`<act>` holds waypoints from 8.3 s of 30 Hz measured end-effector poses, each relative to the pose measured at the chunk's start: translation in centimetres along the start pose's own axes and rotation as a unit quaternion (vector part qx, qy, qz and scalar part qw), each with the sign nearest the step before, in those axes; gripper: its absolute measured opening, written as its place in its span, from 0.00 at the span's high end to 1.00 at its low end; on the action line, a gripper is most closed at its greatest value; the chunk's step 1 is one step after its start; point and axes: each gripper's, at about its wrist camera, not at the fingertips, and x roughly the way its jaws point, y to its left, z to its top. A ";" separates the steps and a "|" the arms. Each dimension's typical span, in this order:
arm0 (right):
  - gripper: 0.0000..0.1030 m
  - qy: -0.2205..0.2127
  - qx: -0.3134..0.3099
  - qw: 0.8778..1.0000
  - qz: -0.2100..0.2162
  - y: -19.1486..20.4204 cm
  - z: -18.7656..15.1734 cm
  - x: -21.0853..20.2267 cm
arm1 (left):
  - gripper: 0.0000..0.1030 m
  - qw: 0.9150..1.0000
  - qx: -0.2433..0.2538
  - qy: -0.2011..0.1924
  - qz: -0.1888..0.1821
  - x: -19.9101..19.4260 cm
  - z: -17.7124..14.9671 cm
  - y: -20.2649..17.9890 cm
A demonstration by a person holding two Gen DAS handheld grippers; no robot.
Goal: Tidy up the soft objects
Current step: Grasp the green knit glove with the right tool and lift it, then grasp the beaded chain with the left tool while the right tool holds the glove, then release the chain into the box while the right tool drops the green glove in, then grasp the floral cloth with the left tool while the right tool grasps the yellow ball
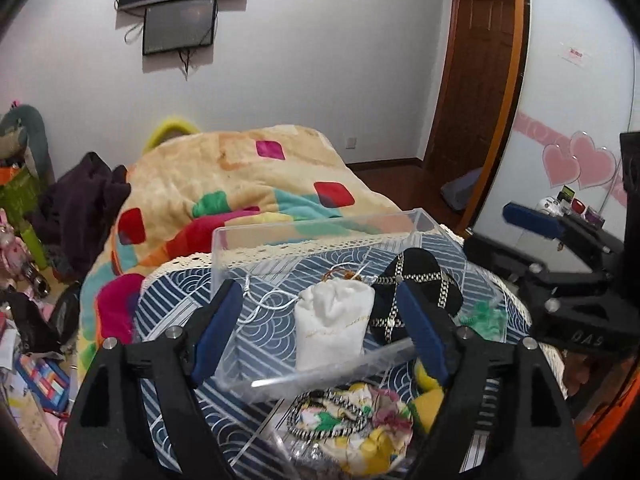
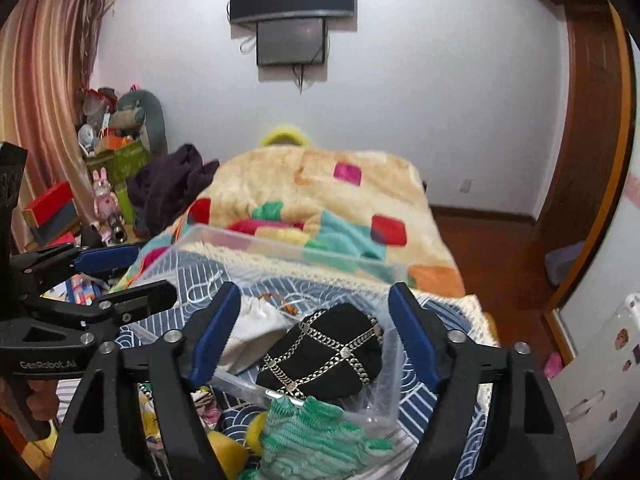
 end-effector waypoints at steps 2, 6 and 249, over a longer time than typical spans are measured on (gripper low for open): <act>0.24 -0.009 0.002 1.000 0.001 0.2 -0.2 -0.7 | 0.23 1.000 0.006 0.001 -0.002 -0.7 -0.8 -0.1; 0.21 -0.018 -0.001 1.000 -0.009 0.4 -1.1 -1.5 | 0.23 1.000 0.014 0.011 -0.004 -1.1 -2.8 -0.2; 0.64 0.100 0.064 0.989 0.090 -0.3 -9.3 2.6 | 0.68 0.995 -0.008 0.082 -0.052 2.0 -10.3 -0.5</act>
